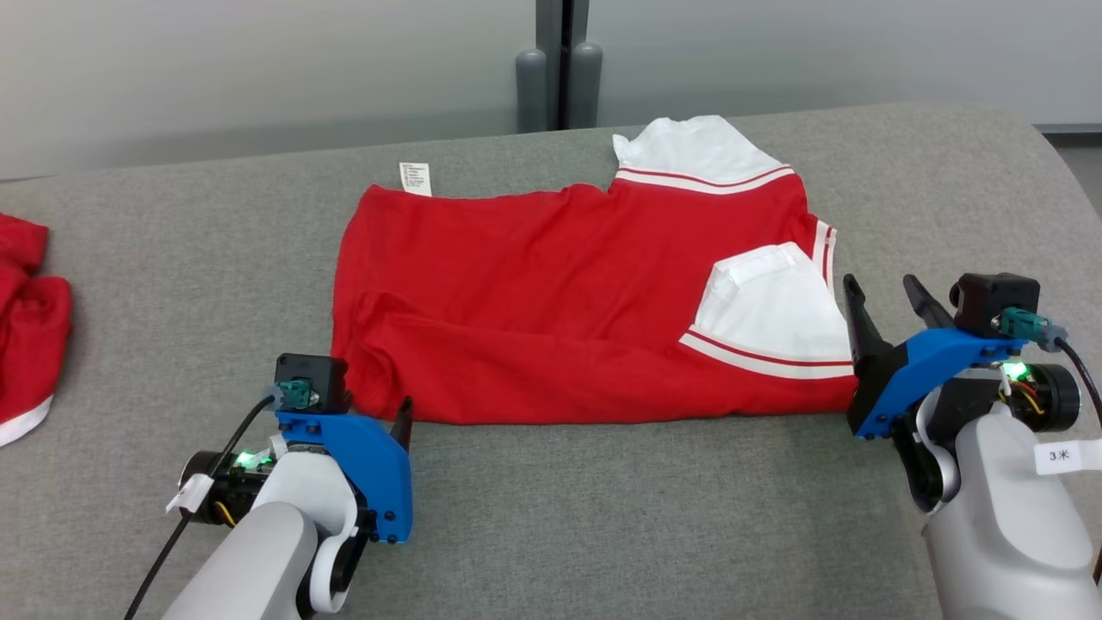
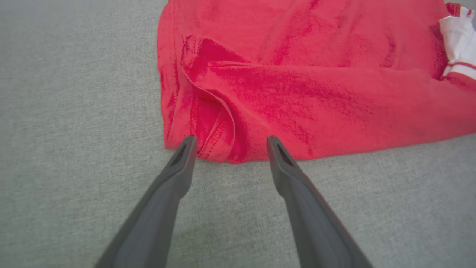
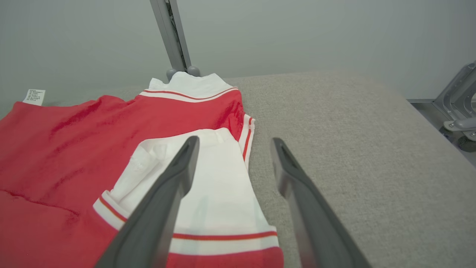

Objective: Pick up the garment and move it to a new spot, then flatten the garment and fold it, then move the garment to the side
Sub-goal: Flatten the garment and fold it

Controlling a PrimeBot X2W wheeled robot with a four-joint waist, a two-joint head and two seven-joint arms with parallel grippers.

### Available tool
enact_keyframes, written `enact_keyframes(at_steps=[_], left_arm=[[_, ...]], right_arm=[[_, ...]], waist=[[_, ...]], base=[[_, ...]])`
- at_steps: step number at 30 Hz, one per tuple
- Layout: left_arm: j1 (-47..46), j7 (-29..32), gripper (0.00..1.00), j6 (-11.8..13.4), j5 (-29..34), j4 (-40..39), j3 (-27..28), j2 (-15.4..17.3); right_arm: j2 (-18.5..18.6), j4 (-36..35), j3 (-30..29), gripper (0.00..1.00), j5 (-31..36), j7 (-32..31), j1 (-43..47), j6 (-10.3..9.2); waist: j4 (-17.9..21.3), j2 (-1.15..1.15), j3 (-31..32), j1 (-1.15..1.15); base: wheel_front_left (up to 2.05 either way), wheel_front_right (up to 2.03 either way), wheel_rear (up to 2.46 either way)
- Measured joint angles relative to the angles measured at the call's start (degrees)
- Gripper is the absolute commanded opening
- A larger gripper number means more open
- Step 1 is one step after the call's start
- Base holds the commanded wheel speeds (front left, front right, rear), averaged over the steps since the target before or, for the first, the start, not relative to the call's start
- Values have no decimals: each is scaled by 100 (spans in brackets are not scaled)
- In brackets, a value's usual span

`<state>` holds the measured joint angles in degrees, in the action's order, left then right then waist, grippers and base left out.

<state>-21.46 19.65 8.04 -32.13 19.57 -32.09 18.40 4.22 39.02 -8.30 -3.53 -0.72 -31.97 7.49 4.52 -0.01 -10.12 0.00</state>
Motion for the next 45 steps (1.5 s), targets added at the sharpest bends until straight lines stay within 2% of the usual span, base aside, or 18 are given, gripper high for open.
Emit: enact_keyframes(at_steps=[11, 14, 17, 18, 20, 29, 37, 38, 39, 40, 41, 42, 45], left_arm=[[-132, -171, 100, 737, 204, 722, 197, -64], [-154, -220, 100, 809, 129, 842, 281, -138], [-162, -321, 100, 742, -35, 895, 377, -216], [-162, -359, 78, 702, -85, 905, 396, -233], [-162, -422, 0, 653, -143, 928, 426, -259], [-85, -877, 0, 519, -378, 883, 609, -398], [77, -1148, 0, 422, -580, 778, 739, -497], [101, -1174, 0, 415, -581, 778, 738, -498], [116, -1184, 0, 403, -593, 782, 735, -502], [119, -1206, 0, 392, -605, 784, 732, -509], [121, -1237, 0, 350, -632, 780, 738, -526], [130, -1270, 0, 323, -672, 773, 755, -538], [159, -1346, 0, 304, -762, 724, 833, -542]], right_arm=[[-97, -1243, 22, 100, -218, -328, 733, 0], [-103, -1430, -29, 100, -209, -423, 869, 0], [-108, -1548, -30, 100, -227, -602, 1015, 0], [-112, -1575, -13, 100, -237, -670, 1068, 0], [-120, -1617, -1, 100, -276, -768, 1186, 0], [-130, -1638, -74, 100, -512, -1038, 1524, 0], [-136, -855, -269, 100, -951, -1028, 1224, 0], [-134, -756, -258, 84, -978, -1028, 1162, 0], [-135, -657, -252, 47, -978, -1014, 1106, 0], [-135, -576, -230, 38, -983, -1002, 1067, 0], [-135, -505, -198, 5, -981, -978, 1025, 0], [-135, -476, -177, 0, -972, -949, 987, -1], [-116, -474, -131, 0, -975, -856, 884, 0]], waist=[[282, 0, -270, 1], [292, 0, -288, 0], [277, 0, -301, 0], [269, 0, -307, 0], [246, 0, -317, 0], [154, 1, -382, 0], [-19, 1, -415, 1], [-40, 1, -415, 0], [-62, 1, -410, 1], [-83, 1, -401, 1], [-104, 2, -389, 1], [-122, 1, -373, 1], [-157, 1, -318, 0]], base=[[0, 0, 0], [0, 0, 0], [0, 0, 0], [0, 0, 0], [0, 0, 0], [0, 0, 0], [0, 0, 0], [0, 0, 0], [0, 0, 0], [0, 0, 0], [0, 0, 0], [0, 0, 0], [0, 0, 0]])
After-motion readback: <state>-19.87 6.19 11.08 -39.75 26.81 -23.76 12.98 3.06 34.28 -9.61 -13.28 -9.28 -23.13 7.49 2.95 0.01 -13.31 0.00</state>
